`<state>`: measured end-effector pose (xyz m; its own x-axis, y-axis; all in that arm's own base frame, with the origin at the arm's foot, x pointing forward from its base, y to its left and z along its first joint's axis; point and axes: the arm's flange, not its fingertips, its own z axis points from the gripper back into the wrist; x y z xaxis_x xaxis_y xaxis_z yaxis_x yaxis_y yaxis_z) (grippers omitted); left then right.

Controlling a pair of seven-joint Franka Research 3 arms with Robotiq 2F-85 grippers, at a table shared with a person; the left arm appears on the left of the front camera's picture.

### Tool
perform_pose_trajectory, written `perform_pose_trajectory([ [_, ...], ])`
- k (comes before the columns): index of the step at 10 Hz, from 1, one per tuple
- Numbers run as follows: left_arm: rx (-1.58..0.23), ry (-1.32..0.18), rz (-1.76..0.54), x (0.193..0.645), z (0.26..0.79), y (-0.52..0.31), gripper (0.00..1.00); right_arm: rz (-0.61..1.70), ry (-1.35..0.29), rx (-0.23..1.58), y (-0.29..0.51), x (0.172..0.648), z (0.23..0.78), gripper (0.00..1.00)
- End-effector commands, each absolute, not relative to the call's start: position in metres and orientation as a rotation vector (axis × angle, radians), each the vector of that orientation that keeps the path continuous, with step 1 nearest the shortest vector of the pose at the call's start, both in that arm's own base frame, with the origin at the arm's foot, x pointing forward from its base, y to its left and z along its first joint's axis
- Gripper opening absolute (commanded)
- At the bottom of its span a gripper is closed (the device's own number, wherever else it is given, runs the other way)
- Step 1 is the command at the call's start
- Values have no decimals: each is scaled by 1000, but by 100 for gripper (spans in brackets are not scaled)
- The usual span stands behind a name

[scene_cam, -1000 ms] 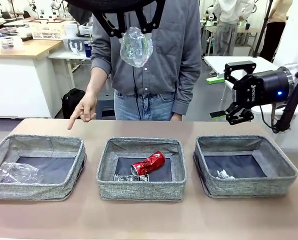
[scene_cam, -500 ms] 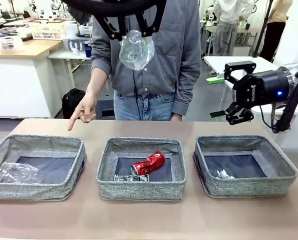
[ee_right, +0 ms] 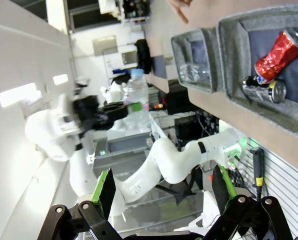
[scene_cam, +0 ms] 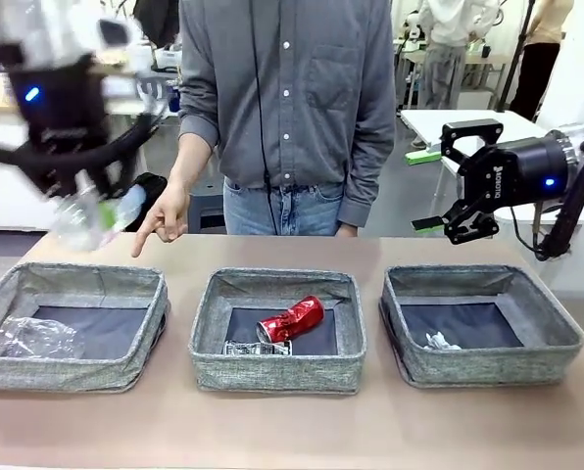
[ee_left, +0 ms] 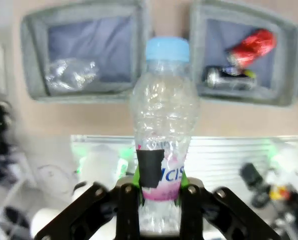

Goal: Sort the waste into the appropriate baskets.
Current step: Place the picked waste into the Fabric basket indicated by the person.

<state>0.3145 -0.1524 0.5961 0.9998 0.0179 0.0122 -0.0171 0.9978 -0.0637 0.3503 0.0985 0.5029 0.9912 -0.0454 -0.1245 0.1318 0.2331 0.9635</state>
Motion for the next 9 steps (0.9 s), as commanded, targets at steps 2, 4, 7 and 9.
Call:
perform_pose_trajectory([
  [2,-123,-69,192,312,523,-94,24,-129,78,1346,100,350,505,100],
  [4,-122,-38,283,319,490,-71,24,-129,78,1346,100,350,505,100],
  [7,-143,-22,307,322,474,-59,24,-129,78,1346,100,350,505,100],
  [9,-134,-23,310,323,470,-58,24,-129,78,1346,100,350,505,100],
])
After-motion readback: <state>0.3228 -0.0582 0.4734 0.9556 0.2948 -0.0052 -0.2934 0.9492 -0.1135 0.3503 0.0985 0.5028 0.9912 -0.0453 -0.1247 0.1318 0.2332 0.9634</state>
